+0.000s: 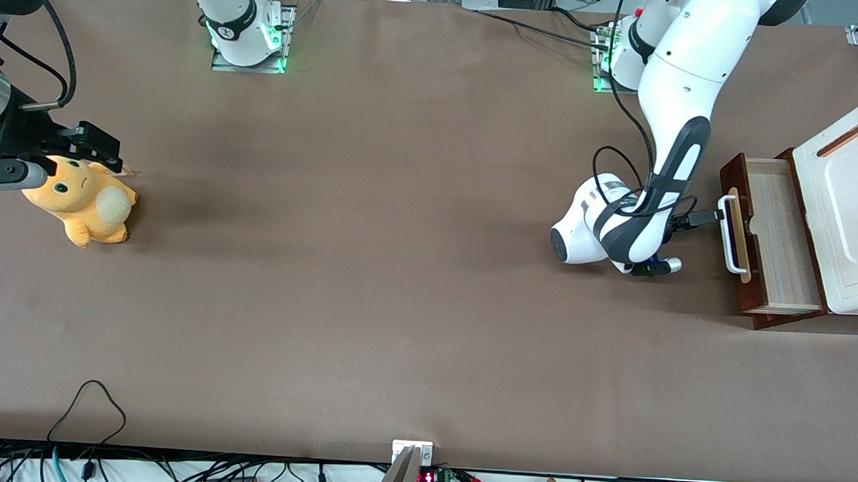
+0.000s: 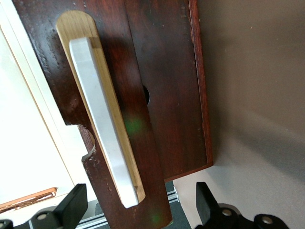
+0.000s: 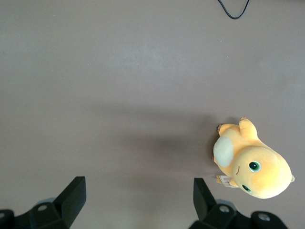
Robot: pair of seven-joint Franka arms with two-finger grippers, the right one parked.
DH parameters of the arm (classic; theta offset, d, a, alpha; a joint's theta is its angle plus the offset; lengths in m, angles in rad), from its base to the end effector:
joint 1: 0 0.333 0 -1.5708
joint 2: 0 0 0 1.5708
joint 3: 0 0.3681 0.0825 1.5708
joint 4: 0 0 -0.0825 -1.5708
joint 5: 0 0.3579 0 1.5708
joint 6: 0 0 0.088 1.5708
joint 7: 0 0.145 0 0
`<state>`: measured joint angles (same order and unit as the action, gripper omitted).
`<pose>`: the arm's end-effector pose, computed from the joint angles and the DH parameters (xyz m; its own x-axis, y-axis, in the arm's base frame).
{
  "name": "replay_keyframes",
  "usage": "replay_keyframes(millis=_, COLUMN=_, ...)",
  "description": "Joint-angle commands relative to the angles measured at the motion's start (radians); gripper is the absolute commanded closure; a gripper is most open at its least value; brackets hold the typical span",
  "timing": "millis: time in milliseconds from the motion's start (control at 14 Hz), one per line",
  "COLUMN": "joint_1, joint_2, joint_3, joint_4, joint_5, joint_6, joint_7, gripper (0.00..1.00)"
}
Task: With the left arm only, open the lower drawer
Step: 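Open the left gripper and release the drawer handle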
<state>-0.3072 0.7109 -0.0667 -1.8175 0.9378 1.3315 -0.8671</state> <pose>0.5379 -0.0674 0.2110 0.9383 0.2523 -0.2364 -0.1789 -0.2309 -0.9564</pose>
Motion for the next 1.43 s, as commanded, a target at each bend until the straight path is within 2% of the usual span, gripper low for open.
replay_keyframes(millis=0, joint_1=-0.003, joint_2=-0.005, joint_3=0.004, joint_4=0.006, joint_5=-0.022, joint_6=-0.008, joint_7=-0.001, gripper=0.0)
replay_keyframes(millis=143, joint_1=-0.001, joint_2=-0.011, joint_3=0.007, joint_4=0.065, joint_5=-0.075, joint_6=-0.008, joint_7=0.067, gripper=0.0)
replay_keyframes(millis=286, joint_1=0.0, joint_2=-0.031, joint_3=0.025, joint_4=0.127, joint_5=-0.134, joint_6=-0.008, joint_7=0.233, gripper=0.0)
replay_keyframes(millis=643, joint_1=0.013, joint_2=-0.102, joint_3=0.076, joint_4=0.194, joint_5=-0.241, joint_6=-0.005, joint_7=0.472, gripper=0.0)
replay_keyframes(millis=857, joint_1=0.028, joint_2=-0.192, joint_3=0.148, joint_4=0.237, joint_5=-0.379, joint_6=0.002, joint_7=0.664, gripper=0.0)
replay_keyframes(millis=1143, joint_1=0.101, joint_2=-0.263, joint_3=0.16, joint_4=0.337, joint_5=-0.583, joint_6=0.002, joint_7=0.675, gripper=0.0)
replay_keyframes(millis=1357, joint_1=0.125, joint_2=-0.336, joint_3=0.163, joint_4=0.346, joint_5=-0.689, joint_6=0.04, joint_7=0.672, gripper=0.0)
